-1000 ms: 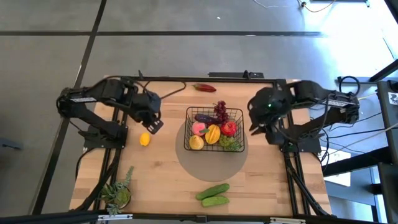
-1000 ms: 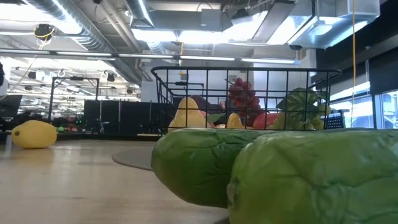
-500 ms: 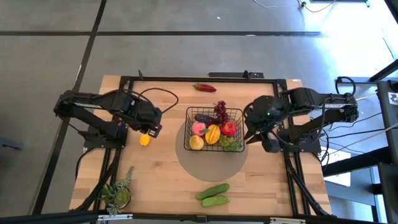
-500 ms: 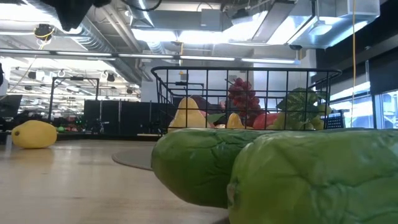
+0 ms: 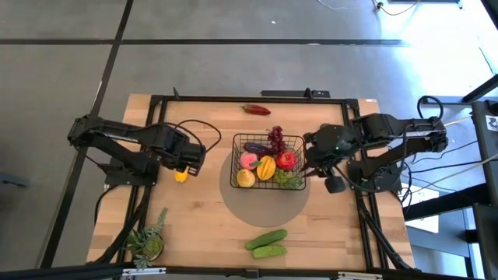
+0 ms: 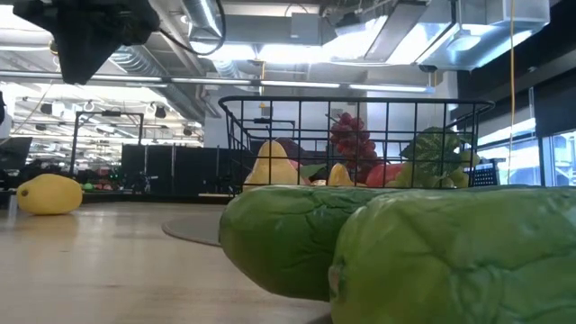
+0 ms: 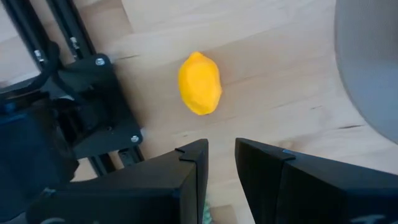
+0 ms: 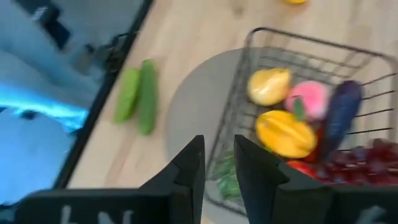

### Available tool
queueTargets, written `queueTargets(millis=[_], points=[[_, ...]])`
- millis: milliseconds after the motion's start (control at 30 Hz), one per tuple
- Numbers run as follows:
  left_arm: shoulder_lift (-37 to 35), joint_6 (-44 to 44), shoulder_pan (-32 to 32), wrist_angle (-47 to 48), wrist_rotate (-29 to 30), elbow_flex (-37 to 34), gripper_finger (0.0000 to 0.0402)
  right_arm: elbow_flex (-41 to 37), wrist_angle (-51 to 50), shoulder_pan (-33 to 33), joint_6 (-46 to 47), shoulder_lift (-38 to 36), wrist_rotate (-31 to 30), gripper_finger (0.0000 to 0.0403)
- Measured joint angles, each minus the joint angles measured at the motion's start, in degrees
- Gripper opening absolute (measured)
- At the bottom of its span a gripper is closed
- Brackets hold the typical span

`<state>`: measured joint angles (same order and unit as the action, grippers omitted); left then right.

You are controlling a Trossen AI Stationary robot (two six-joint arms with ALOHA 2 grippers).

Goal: Build produce basket
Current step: Put the yellow lemon into the black wire basket

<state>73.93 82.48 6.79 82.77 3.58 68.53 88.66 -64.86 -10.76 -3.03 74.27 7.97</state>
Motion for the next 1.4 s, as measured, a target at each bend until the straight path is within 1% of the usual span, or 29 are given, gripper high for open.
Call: queueTargets(millis=[100,267,333,433,633,1167,1400], points=[[0.0,0.0,0.0,-0.7,0.0,-0.2,0.0069,0.0,1.4,0.0,1.2,0.6,-5.2,0.0081],[0.0,-0.4,0.0,-1.6,-0.2,-0.2,0.0069,0.0,1.3,0.0,5.0,2.5,-16.2,0.0081],[0.0,-0.4,0.0,-1.5,-0.3,-0.2,0.0069,0.0,1.3,0.0,5.6,3.3,-19.0,0.0081],[0.0,-0.4,0.0,-1.5,-1.3,-0.2,0.0069,0.0,1.3,0.0,5.6,4.6,-21.6,0.0081],[0.0,-0.1,0.0,-1.5,-3.1,-0.2,0.0069,0.0,1.6,0.0,5.6,6.2,-21.7,0.0081],[0.0,-0.4,0.0,-1.6,-3.1,-0.2,0.0069,0.0,1.7,0.1,5.6,6.4,-21.4,0.0081],[0.0,-0.4,0.0,-4.6,-3.1,-0.2,0.0069,0.0,1.7,0.1,5.6,6.4,-21.4,0.0081]])
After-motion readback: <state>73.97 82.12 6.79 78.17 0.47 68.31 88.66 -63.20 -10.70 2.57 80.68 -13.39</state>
